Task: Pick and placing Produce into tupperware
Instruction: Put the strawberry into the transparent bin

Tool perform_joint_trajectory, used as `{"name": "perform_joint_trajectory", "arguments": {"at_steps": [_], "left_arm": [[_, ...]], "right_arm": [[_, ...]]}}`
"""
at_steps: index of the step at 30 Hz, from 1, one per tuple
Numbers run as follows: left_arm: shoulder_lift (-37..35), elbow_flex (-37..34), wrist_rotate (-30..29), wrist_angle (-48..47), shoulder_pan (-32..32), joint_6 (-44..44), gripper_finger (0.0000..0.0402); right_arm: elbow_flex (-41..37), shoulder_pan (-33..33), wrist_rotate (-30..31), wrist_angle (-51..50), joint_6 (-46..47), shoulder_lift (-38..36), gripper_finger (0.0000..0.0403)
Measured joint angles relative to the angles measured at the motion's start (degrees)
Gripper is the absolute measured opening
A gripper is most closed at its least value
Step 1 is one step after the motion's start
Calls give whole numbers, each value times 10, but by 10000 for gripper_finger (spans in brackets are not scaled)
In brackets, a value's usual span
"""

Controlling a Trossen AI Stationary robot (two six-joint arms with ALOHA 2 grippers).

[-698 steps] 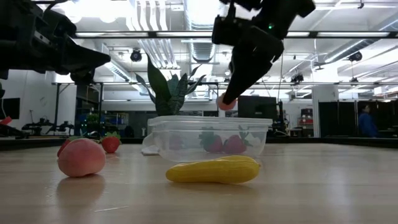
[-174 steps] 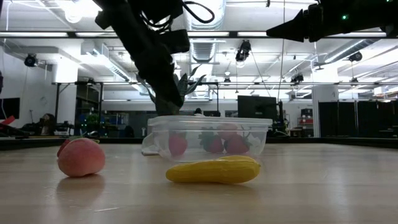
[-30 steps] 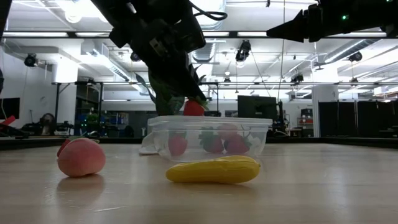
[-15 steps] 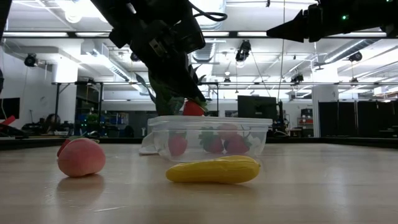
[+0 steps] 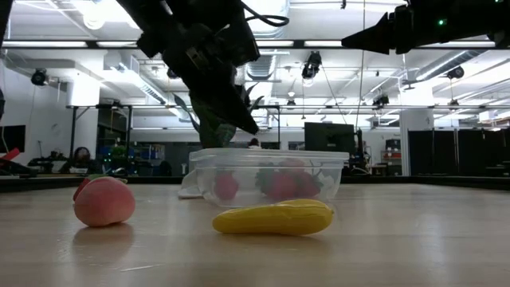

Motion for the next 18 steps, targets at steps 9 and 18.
{"name": "perform_joint_trajectory", "arguments": {"at_steps": [9,18], "left_arm": [[-107,-6,-3,-196,-1,-101,92],[-155,-54,-45,-249,-30,-227,92]], "right_arm": [[0,0,0,0,0,0,139],[0,0,0,-3,3,0,139]]}}
